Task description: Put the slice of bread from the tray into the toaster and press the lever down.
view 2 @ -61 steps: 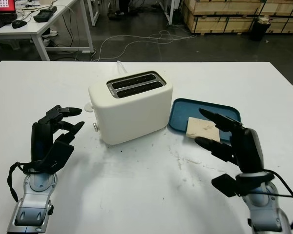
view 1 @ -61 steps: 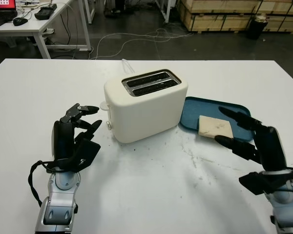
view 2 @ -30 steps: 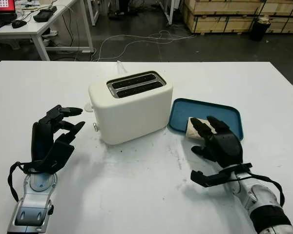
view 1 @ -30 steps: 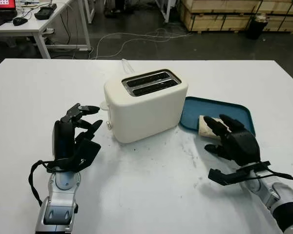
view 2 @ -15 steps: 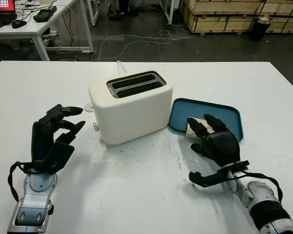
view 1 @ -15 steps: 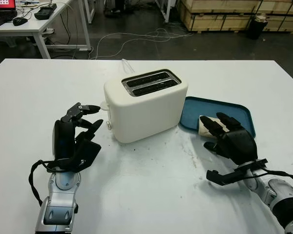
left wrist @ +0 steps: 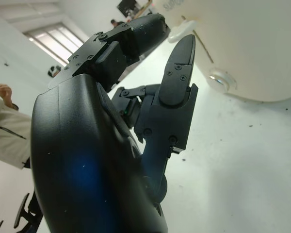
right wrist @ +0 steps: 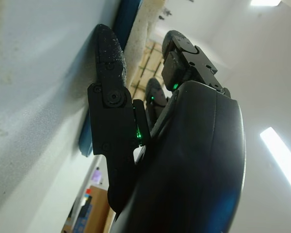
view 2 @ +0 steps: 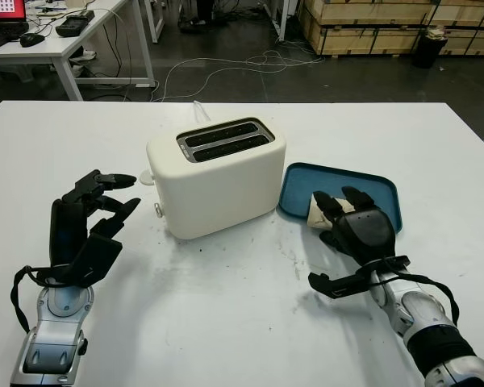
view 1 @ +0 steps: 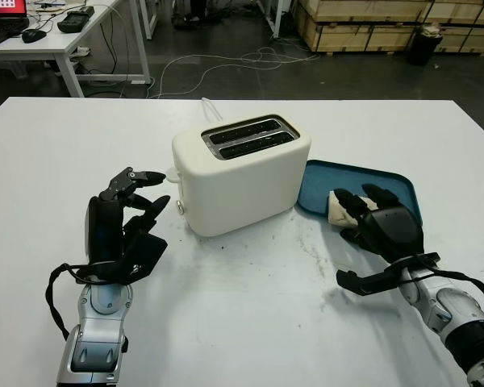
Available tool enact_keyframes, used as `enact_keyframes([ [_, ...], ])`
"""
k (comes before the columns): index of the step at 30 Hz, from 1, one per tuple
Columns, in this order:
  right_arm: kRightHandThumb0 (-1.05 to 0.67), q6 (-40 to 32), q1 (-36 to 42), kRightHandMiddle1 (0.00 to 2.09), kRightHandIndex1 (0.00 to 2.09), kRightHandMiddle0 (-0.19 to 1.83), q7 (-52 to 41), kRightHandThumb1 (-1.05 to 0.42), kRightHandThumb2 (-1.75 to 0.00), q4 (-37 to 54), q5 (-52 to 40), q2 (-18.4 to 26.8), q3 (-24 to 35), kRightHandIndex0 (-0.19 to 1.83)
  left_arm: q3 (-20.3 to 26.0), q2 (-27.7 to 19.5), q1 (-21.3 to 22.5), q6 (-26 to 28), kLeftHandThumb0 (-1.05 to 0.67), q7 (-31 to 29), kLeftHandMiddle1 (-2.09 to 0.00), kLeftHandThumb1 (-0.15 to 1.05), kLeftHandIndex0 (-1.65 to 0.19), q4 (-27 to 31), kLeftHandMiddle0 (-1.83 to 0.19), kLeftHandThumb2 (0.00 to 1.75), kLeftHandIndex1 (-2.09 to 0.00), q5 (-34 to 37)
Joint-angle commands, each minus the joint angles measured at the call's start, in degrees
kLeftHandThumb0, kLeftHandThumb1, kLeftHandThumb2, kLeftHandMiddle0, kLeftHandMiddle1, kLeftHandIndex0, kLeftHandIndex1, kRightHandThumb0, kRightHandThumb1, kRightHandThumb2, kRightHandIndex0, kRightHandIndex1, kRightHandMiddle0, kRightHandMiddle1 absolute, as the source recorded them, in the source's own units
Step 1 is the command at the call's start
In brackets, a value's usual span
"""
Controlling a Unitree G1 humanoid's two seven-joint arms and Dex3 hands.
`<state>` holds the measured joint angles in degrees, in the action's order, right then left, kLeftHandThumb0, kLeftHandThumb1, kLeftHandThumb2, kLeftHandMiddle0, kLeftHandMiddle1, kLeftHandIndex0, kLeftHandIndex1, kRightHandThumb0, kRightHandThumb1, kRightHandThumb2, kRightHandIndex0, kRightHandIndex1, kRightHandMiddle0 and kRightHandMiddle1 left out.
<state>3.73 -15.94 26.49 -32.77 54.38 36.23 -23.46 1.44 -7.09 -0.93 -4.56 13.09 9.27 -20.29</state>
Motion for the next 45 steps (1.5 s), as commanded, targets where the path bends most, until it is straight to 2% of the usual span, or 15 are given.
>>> enact_keyframes([
  [1,-0.55,-1.43,0.32,0.02,0.07,0.38,-1.69,-0.87,0.00,-1.28,1.22,-0.45,-1.44,0.40,0.01,0.06,0.05,-1.25,-0.39,0.43,-1.39,0.92,-0.70,0.40,-0.65,0.03,-0.76,-0.11],
  [4,-0.36,-1.80,0.14,0.07,0.18,0.48,-1.83,-0.91,-0.08,-1.73,0.58,-0.60,-1.77,0.49,0.05,0.31,0.02,-1.39,-0.39,0.63,-1.40,0.92,-0.71,0.46,-0.66,0.03,-0.76,-0.16],
  [5,-0.29,-1.29,0.24,0.22,0.68,0.59,-2.07,-0.92,-0.12,-1.71,-0.17,-0.59,-1.53,0.41,0.08,0.36,0.06,-1.61,-0.38,0.65,-1.40,0.92,-0.71,0.35,-0.66,0.03,-0.76,-0.06],
  [6,-0.28,-0.66,0.38,0.49,1.18,0.59,-1.60,-0.92,-0.12,-1.76,-0.64,-0.55,-1.31,0.37,0.09,0.36,0.09,-1.78,-0.38,0.68,-1.40,0.92,-0.71,0.21,-0.65,0.03,-0.77,-0.04],
  [7,-0.28,-0.23,0.45,0.83,1.45,0.51,-1.15,-0.92,-0.11,-1.85,-0.75,-0.46,-1.26,0.44,0.08,0.33,0.11,-1.92,-0.38,0.69,-1.41,0.92,-0.71,0.09,-0.65,0.03,-0.77,-0.04],
  [8,-0.27,0.33,0.51,1.03,1.60,0.47,-0.55,-0.92,-0.10,-2.00,-0.79,-0.34,-1.28,0.52,0.06,0.32,0.08,-2.02,-0.39,0.75,-1.41,0.92,-0.70,0.01,-0.65,0.03,-0.77,-0.13],
  [9,-0.31,0.74,0.53,1.16,1.68,0.46,0.20,-0.92,-0.07,-2.20,-0.65,-0.25,-1.36,0.72,0.05,0.35,0.06,-2.05,-0.39,0.76,-1.41,0.92,-0.70,0.00,-0.65,0.03,-0.77,-0.13],
  [12,-0.40,1.80,0.47,1.26,1.74,0.46,2.11,-0.92,-0.03,-2.95,-0.59,-0.29,-1.42,0.93,0.08,0.35,0.06,-2.34,-0.39,0.67,-1.40,0.92,-0.71,-0.16,-0.65,0.04,-0.77,0.07],
  [15,-0.45,1.49,0.38,1.64,1.74,0.38,2.69,-0.92,-0.08,-2.71,0.29,-0.06,-1.86,0.98,0.08,0.23,0.05,-2.47,-0.38,0.74,-1.40,0.92,-0.71,-0.33,-0.65,0.03,-0.77,-0.15],
  [17,-0.48,1.72,0.38,1.72,1.75,0.49,2.65,-0.92,-0.13,-2.41,0.27,0.15,-1.93,1.03,0.05,0.10,0.06,-2.51,-0.39,0.80,-1.41,0.92,-0.71,-0.43,-0.66,0.04,-0.77,-0.44],
  [21,-0.50,1.90,0.34,1.74,1.75,0.53,1.54,-0.92,-0.20,-1.69,-0.04,0.54,-1.94,1.07,-0.02,0.24,0.05,-2.15,-0.38,0.58,-1.41,0.92,-0.70,-0.19,-0.65,0.04,-0.77,-0.19],
  [28,-0.52,4.03,0.32,1.75,1.75,0.48,3.44,-0.92,-0.15,-2.04,-1.86,0.34,-0.68,1.02,-0.18,0.48,-0.04,-0.81,-0.38,0.28,-1.40,0.92,-0.69,0.47,-0.64,0.04,-0.76,-0.37],
  [34,-0.53,9.03,-0.42,1.75,1.75,0.44,-1.26,-0.92,-0.19,-2.25,-6.82,1.16,1.25,0.88,-0.18,0.48,0.09,-1.33,-0.37,0.63,-1.39,0.92,-0.70,0.14,-0.65,0.03,-0.76,-0.53],
  [41,-0.58,12.39,-1.07,1.75,1.75,0.40,-0.11,-0.92,-0.52,-2.15,-8.48,1.48,3.12,0.91,-0.05,0.62,0.08,-0.85,-0.37,0.56,-1.39,0.92,-0.70,0.34,-0.64,0.03,-0.76,-0.47],
  [45,-0.56,12.29,-1.37,1.75,1.75,0.40,0.20,-0.92,-0.62,-2.04,-7.98,1.78,3.09,0.95,0.07,0.50,0.14,-1.69,-0.38,0.83,-1.40,0.92,-0.70,-0.18,-0.64,0.03,-0.76,-0.36],
])
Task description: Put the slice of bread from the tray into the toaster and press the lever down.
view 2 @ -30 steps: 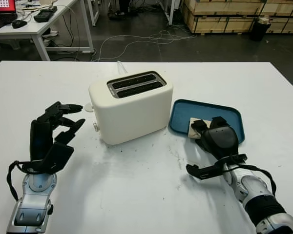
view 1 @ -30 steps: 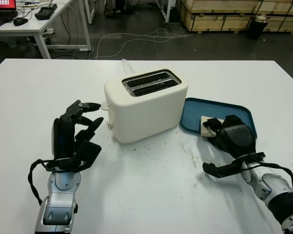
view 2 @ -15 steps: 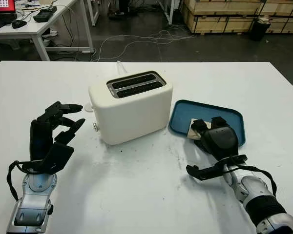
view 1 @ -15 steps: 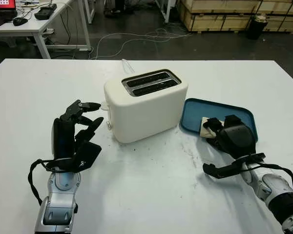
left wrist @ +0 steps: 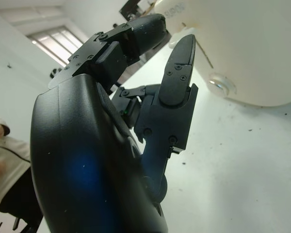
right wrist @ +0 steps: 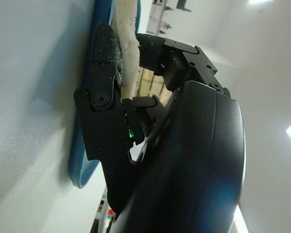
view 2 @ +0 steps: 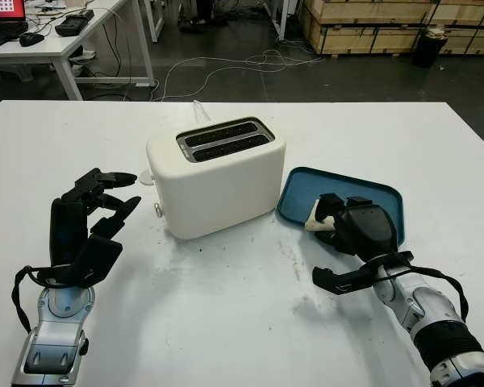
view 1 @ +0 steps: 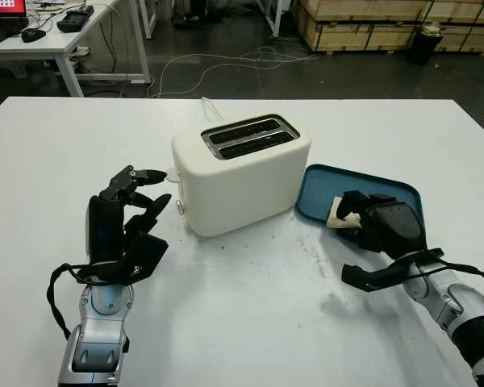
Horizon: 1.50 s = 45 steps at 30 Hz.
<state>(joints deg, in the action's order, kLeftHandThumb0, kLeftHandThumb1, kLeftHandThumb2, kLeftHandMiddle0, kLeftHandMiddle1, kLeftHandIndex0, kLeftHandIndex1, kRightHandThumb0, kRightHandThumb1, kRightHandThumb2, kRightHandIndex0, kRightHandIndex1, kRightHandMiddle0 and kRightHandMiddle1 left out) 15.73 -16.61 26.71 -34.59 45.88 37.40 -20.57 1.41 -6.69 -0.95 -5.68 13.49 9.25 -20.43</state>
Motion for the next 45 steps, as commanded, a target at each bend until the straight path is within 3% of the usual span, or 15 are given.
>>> enact_keyframes([
  [1,-0.56,0.52,-0.74,1.75,1.75,0.40,0.33,-0.92,-0.63,-0.33,0.52,0.65,0.22,0.96,0.05,0.15,0.07,-0.17,-0.38,0.44,-1.40,0.92,-0.70,0.06,-0.64,0.03,-0.76,-0.41],
  [16,-0.49,3.70,-2.85,1.75,1.75,0.31,5.77,-0.92,-0.62,-3.68,0.58,1.21,0.82,0.89,0.03,0.13,-0.01,-0.22,-0.38,0.22,-1.40,0.92,-0.69,-0.10,-0.64,0.04,-0.77,-0.01],
  [23,-0.50,3.63,-8.94,1.75,1.75,0.26,6.23,-0.92,-0.63,-1.29,0.16,5.45,4.26,0.73,0.10,0.06,-0.04,-0.75,-0.37,0.35,-1.39,0.92,-0.69,-0.41,-0.64,0.03,-0.77,0.16],
  [25,-0.52,7.03,-11.69,1.75,1.75,0.25,4.73,-0.92,-0.60,-1.96,-3.19,6.16,6.30,0.69,0.05,-0.01,-0.09,-0.39,-0.38,0.24,-1.40,0.92,-0.69,-0.20,-0.64,0.04,-0.77,-0.03],
  [28,-0.57,13.55,-17.60,1.75,1.75,0.32,-5.21,-0.92,-0.58,-3.57,-12.02,7.15,9.60,0.69,-0.02,-0.03,-0.11,-0.64,-0.38,0.43,-1.40,0.92,-0.69,-0.38,-0.64,0.04,-0.77,-0.24],
  [30,-0.57,17.49,-21.54,1.62,1.75,0.39,-14.36,-0.92,-0.56,-5.77,-18.61,7.47,11.14,0.68,-0.15,-0.07,-0.11,-0.88,-0.38,0.64,-1.39,0.92,-0.69,-0.51,-0.63,0.04,-0.77,-0.54],
  [35,-0.60,21.38,-33.20,1.74,1.75,0.50,-37.73,-0.92,-0.47,-13.85,-32.35,5.32,13.74,0.72,-0.11,0.56,-0.30,-0.07,-0.37,0.67,-1.42,0.92,-0.69,-0.02,-0.65,0.03,-0.77,-0.15],
  [45,-0.59,18.31,-49.82,1.75,1.75,0.73,-59.59,-0.92,-0.44,-24.73,-35.46,-1.07,12.58,0.95,0.04,0.47,-0.52,-0.11,-0.37,0.70,-1.40,0.92,-0.69,0.18,-0.64,0.03,-0.77,-0.28],
])
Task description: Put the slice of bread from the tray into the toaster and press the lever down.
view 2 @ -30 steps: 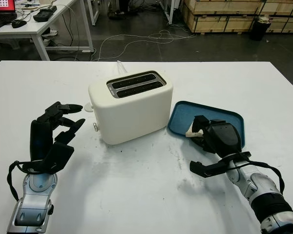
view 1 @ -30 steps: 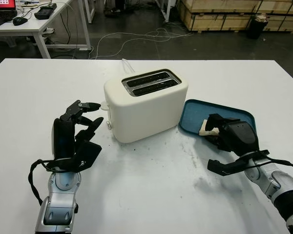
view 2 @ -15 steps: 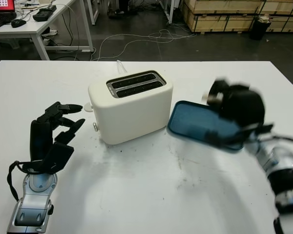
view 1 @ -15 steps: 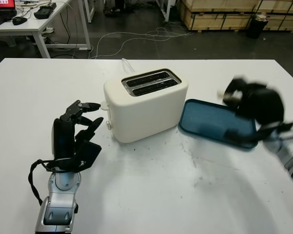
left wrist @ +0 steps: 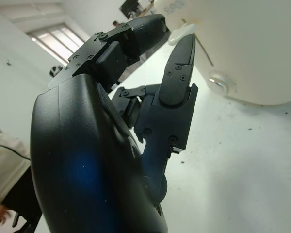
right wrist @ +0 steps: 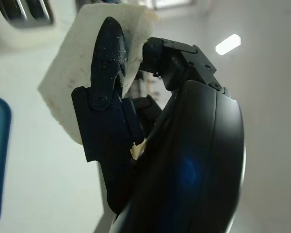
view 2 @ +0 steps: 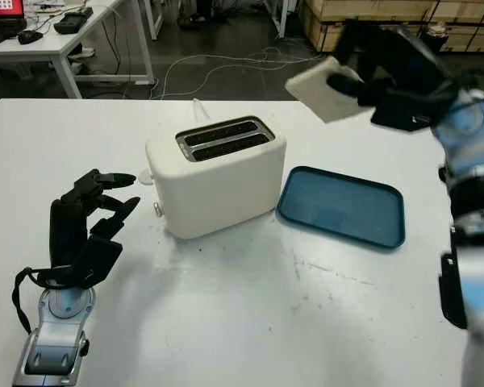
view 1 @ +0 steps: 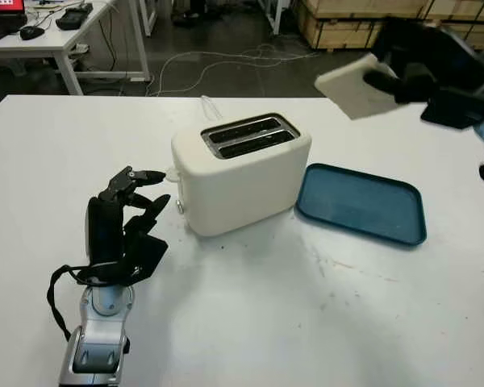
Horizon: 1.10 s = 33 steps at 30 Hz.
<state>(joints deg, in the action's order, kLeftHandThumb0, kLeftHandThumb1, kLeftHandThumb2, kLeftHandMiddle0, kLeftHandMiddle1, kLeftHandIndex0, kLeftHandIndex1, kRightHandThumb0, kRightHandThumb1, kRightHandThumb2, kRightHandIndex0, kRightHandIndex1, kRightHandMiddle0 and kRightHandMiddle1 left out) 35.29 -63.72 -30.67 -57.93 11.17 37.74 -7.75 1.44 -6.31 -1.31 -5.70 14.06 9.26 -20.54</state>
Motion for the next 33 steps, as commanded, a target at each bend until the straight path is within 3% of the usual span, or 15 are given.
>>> enact_keyframes([
  [1,-0.58,-1.83,-4.05,1.75,1.75,0.75,-4.84,-0.92,-0.43,-2.59,-1.72,-2.39,0.21,0.96,-0.03,-0.01,-0.13,-0.12,-0.37,0.15,-1.40,0.92,-0.69,0.10,-0.64,0.03,-0.77,-0.36],
  [4,-0.51,-4.49,-7.86,1.75,1.75,0.81,-11.63,-0.92,-0.38,-5.58,-4.43,-5.52,1.55,1.00,-0.04,-0.13,-0.17,-0.56,-0.36,0.11,-1.40,0.92,-0.69,-0.18,-0.65,0.03,-0.77,-0.25],
  [9,-0.53,-7.65,-12.89,1.75,1.75,0.87,-14.07,-0.92,-0.35,-8.79,-2.66,-9.24,0.25,1.06,0.14,0.03,-0.27,-0.44,-0.37,-0.22,-1.42,0.92,-0.69,-0.22,-0.64,0.04,-0.77,0.50],
  [23,-0.59,-12.64,-15.84,1.75,1.75,0.87,-10.96,-0.92,-0.40,-12.23,3.71,-16.06,-3.78,1.04,-0.05,0.11,-0.13,0.30,-0.37,-0.05,-1.40,0.92,-0.68,-0.03,-0.64,0.03,-0.79,-0.09],
  [33,-0.57,-10.36,-14.04,1.75,1.75,0.89,-4.60,-0.92,-0.44,-14.66,9.56,-18.75,-7.77,1.08,0.06,-0.01,-0.06,-0.63,-0.38,-0.03,-1.44,0.92,-0.68,-0.54,-0.64,0.04,-0.79,0.35],
])
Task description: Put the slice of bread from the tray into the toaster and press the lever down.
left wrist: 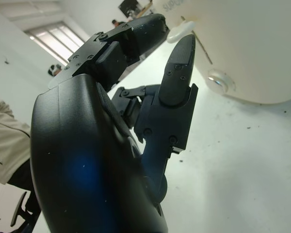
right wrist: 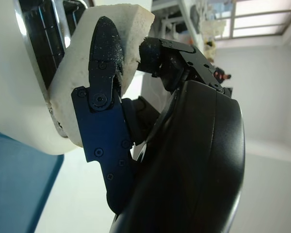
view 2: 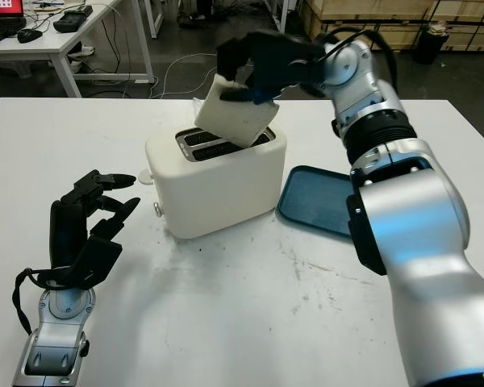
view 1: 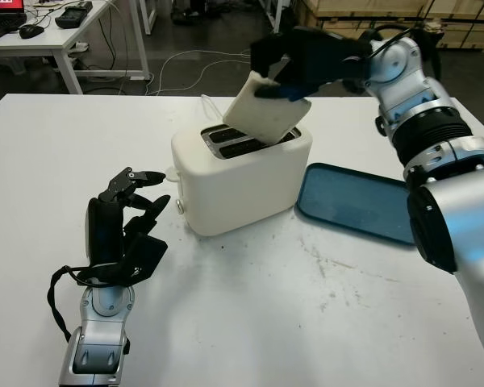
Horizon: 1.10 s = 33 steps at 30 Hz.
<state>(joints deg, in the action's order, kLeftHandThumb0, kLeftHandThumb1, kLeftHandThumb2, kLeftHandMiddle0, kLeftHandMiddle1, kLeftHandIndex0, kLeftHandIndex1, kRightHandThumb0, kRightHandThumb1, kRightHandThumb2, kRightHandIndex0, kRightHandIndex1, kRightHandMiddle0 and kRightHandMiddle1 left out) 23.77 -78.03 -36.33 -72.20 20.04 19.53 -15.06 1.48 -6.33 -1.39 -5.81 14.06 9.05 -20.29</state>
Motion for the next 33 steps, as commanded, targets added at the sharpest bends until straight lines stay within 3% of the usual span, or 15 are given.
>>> enact_keyframes([
  [1,-0.57,1.33,0.42,1.75,1.75,0.89,1.48,-0.92,-0.43,-0.45,1.06,-0.70,-0.73,1.08,0.02,0.00,0.03,-0.64,-0.37,-0.03,-1.44,0.92,-0.68,-0.36,-0.64,0.04,-0.79,0.16],
  [13,-0.55,2.03,1.53,1.75,1.75,0.90,1.46,-0.92,-0.41,-1.09,2.69,-0.70,-2.66,1.10,-0.22,0.25,0.13,0.01,-0.37,-0.12,-1.44,0.92,-0.67,-0.17,-0.64,0.04,-0.80,0.03],
  [33,-0.54,-1.13,-2.51,1.75,1.75,0.80,-11.23,-0.92,-0.31,-0.76,4.64,5.60,-5.72,1.00,-0.13,0.72,-0.02,0.01,-0.36,0.03,-1.45,0.92,-0.67,-0.43,-0.62,0.04,-0.80,-0.06],
])
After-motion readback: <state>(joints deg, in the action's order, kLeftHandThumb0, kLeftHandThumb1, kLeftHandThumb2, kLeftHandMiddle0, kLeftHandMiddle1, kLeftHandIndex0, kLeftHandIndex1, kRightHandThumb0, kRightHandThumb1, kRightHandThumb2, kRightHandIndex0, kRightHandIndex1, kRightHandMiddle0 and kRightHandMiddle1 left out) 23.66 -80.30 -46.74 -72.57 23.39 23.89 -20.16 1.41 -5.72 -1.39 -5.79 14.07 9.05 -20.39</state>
